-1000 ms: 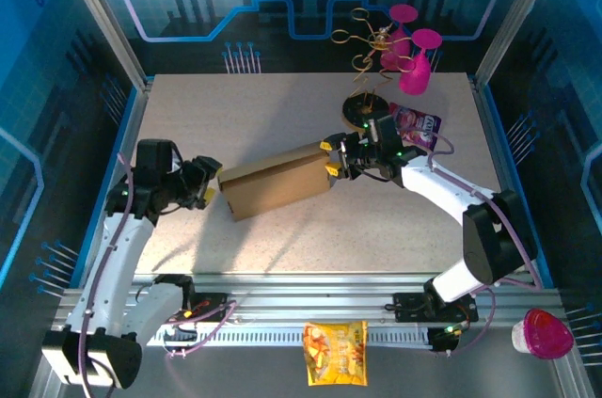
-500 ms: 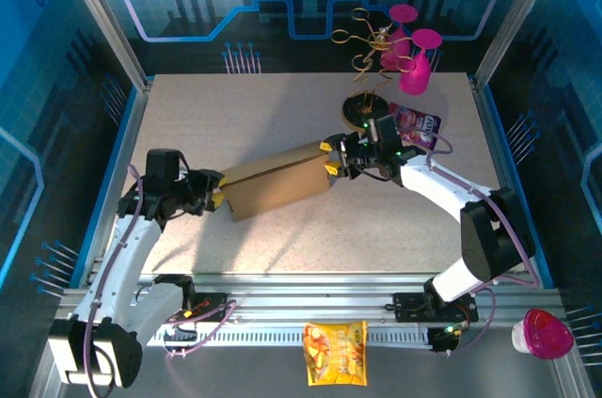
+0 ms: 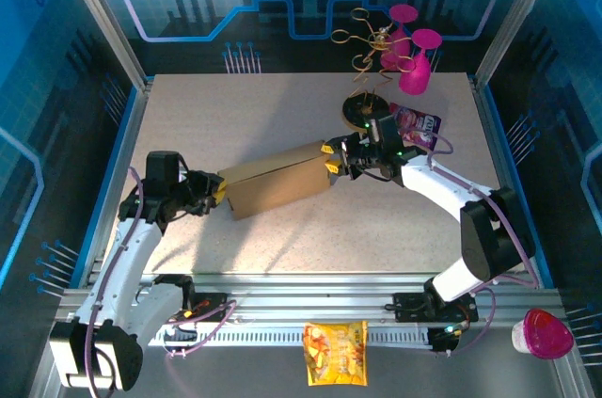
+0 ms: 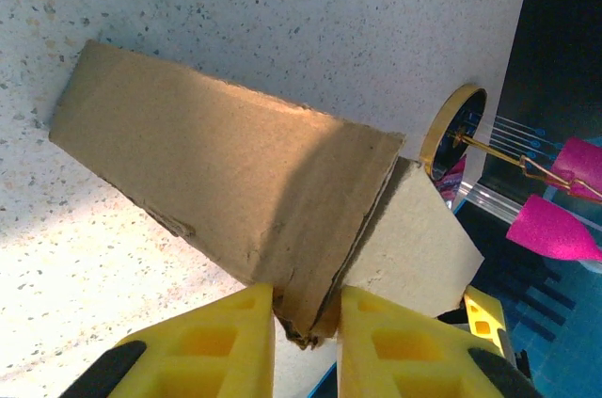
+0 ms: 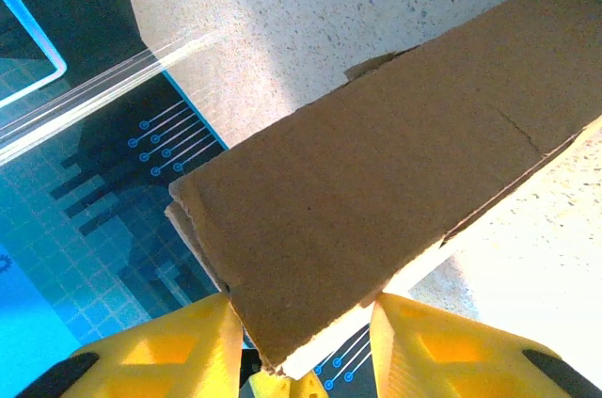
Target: Fold the paper box
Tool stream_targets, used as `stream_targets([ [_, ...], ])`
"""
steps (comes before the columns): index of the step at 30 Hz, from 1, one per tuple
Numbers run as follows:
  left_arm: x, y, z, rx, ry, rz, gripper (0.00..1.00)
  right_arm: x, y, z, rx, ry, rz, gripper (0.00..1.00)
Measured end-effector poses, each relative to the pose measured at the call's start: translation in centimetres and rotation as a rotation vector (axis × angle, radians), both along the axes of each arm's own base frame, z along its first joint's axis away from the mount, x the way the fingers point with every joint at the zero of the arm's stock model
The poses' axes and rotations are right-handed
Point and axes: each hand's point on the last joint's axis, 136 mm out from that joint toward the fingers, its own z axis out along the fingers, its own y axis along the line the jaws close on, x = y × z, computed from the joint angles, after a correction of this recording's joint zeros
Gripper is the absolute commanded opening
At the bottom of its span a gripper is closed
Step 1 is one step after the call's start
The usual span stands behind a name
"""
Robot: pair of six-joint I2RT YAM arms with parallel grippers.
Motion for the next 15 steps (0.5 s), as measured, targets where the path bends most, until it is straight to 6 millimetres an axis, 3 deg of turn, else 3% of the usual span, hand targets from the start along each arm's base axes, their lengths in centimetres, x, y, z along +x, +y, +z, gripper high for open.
stream_targets([
  [8, -0.2, -0.6, 0.2, -0.011, -0.008, -0.024, 0.21, -1.1, -0.8, 0.1, -0.033, -0.03, 0.047, 0.36],
  [15, -1.7, -3.7, -0.1, -0.01, -0.037, -0.151, 0.21, -2.3, -3.6, 0.2, -0.127, -0.149, 0.15, 0.36],
])
